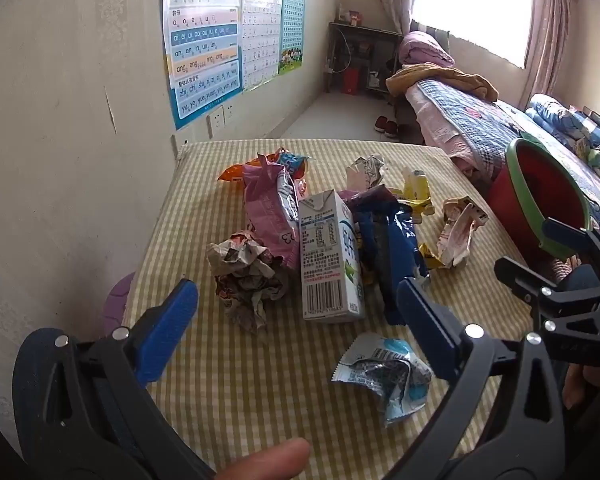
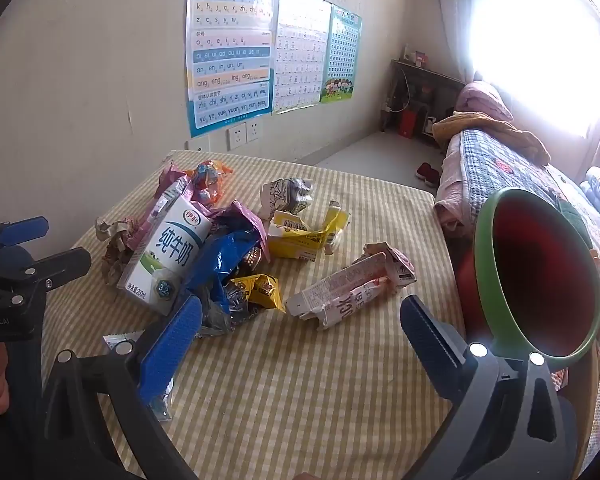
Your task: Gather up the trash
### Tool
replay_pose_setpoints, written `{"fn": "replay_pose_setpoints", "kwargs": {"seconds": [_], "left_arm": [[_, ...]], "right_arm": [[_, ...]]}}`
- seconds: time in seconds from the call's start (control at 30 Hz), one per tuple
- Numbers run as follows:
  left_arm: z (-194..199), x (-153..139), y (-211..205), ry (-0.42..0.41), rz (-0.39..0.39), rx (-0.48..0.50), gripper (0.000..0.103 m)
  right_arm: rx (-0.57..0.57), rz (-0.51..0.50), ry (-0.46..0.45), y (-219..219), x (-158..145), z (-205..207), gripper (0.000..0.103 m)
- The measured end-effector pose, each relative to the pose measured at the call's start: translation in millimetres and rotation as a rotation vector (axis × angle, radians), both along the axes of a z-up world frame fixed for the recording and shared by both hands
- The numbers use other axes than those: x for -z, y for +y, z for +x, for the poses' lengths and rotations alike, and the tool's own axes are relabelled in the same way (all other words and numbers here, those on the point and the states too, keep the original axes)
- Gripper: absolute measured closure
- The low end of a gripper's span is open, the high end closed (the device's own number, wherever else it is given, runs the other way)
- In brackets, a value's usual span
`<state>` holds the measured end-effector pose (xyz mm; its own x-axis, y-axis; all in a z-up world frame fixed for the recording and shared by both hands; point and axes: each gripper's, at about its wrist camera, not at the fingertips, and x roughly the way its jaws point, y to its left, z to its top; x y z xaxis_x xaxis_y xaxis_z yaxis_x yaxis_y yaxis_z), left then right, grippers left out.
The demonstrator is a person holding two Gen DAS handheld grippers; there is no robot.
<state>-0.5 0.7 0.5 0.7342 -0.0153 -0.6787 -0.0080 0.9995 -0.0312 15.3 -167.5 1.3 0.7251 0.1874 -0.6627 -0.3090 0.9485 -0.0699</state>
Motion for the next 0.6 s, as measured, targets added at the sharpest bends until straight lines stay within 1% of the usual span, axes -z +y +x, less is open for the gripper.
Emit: {"fn": "replay_pose_setpoints", "kwargs": {"seconds": [0.03, 0.17, 0.27, 0.4, 0.43, 0.47, 0.6], "left_arm": [[0, 0, 0, 0.001, -0.008, 0.000, 0.005], [-2, 0, -3, 0.001, 0.001, 0.004, 0.005], [-9, -1, 2, -0.006, 0.002, 0.007, 0.005], [-7, 2, 7, 0.001, -0.010, 0.002, 0.005], [0, 0, 6, 0.012, -0.025, -0.014, 0.005], [0, 0, 6, 0.013, -0.028, -0.014, 0.005], [1, 1, 5, 0.013, -0.027, -0.013, 0.005]], "right_arm": [[0.000, 0.027, 0.019, -1, 0, 1, 0.007], [-0.009, 0.020, 0.021, 1, 1, 0, 0.007], [-0.014, 0.019, 0.025, 0, 1, 0, 0.007], [-0.013, 0.016, 0.016, 5, 0, 0, 0.007], [-0.012, 0.018, 0.015, 2, 0, 2, 0.007], [-0.015, 0.013, 0.008, 3, -1, -3, 0.007], [-0.019, 0.009, 0.009, 2, 0, -1, 0.007]]}}
